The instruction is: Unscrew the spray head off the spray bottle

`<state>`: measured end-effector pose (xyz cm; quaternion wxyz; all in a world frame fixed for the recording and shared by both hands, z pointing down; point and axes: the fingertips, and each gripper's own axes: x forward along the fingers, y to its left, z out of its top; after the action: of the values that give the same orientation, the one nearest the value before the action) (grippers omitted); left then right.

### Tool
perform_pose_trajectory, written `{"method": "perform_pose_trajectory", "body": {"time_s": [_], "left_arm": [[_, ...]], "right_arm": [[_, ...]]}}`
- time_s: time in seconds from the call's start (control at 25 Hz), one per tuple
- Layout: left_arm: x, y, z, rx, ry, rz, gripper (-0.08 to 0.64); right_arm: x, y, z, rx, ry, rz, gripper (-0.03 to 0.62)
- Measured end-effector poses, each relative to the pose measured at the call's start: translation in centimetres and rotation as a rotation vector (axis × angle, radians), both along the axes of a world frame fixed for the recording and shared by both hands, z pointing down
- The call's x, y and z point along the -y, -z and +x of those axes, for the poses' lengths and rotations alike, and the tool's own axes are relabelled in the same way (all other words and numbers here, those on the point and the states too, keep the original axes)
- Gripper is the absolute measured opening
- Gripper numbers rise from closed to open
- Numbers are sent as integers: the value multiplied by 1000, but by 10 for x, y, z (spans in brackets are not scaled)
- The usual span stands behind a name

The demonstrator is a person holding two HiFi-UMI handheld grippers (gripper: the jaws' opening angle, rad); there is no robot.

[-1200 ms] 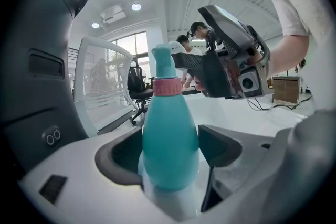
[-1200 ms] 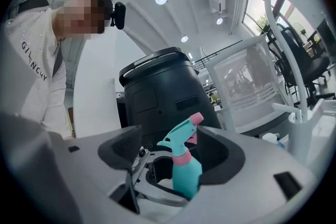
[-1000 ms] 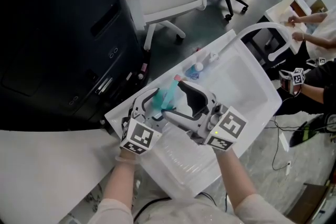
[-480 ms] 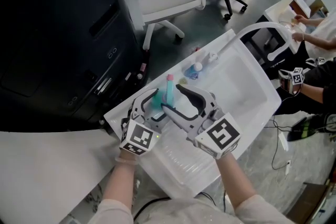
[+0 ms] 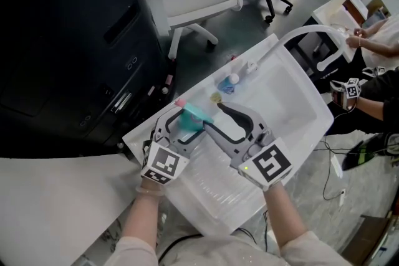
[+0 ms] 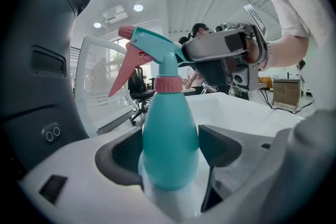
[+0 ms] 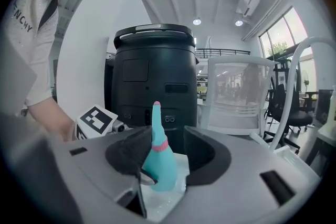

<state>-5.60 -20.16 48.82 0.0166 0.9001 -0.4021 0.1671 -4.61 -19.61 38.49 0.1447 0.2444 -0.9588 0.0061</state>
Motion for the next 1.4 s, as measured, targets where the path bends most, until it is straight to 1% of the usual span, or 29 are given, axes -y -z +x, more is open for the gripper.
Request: {"method": "perform_pose_trajectory", "body": {"time_s": [0.12, 0.36, 0.48, 0.6, 0.76, 0.84, 0.88, 0.96, 1.0, 1.04, 1.12, 1.2, 1.28, 1.4], "left_arm": [[0, 0, 0, -3, -1, -2, 337], [-1, -2, 0, -2, -2, -5, 337], [0, -2, 0, -1, -2, -5, 337], [-1, -2, -1, 1, -1, -5, 337], [-1, -2, -1, -5, 3, -10, 337], [0, -2, 0, -6, 3, -11, 337], [0, -3, 0, -6, 4, -12, 337], [0, -3, 0, -2, 8, -13, 337], [0, -3, -1, 0, 10, -14, 337], [0, -3, -1, 2, 12, -14, 337], [0, -4, -1, 6, 14, -14, 337], [-1, -5, -1, 9, 14, -15, 337], [-1, -6, -1, 11, 13, -18, 337], [0, -5, -1, 13, 13, -17, 336]], "right_arm": [[-1, -3, 4, -30, -5, 14, 178], [12, -10, 10, -28, -63, 0, 161], [22, -8, 6, -3, -93, -9, 153], [26, -7, -1, 33, -91, -15, 147], [21, -9, 6, 79, -108, -59, 144], [11, -9, 11, 97, -90, -70, 146], [3, -10, 10, 105, -61, -68, 146], [-16, -13, 3, 112, 28, -54, 167], [-24, -16, -2, 108, 61, -46, 200], [-29, -18, -6, 102, 73, -39, 237], [-33, -21, -15, 100, 46, -32, 299], [-31, -22, -21, 106, -2, -28, 337], [-26, -24, -24, 98, -48, -23, 342], [-22, -24, -21, 80, -89, -17, 322]]}}
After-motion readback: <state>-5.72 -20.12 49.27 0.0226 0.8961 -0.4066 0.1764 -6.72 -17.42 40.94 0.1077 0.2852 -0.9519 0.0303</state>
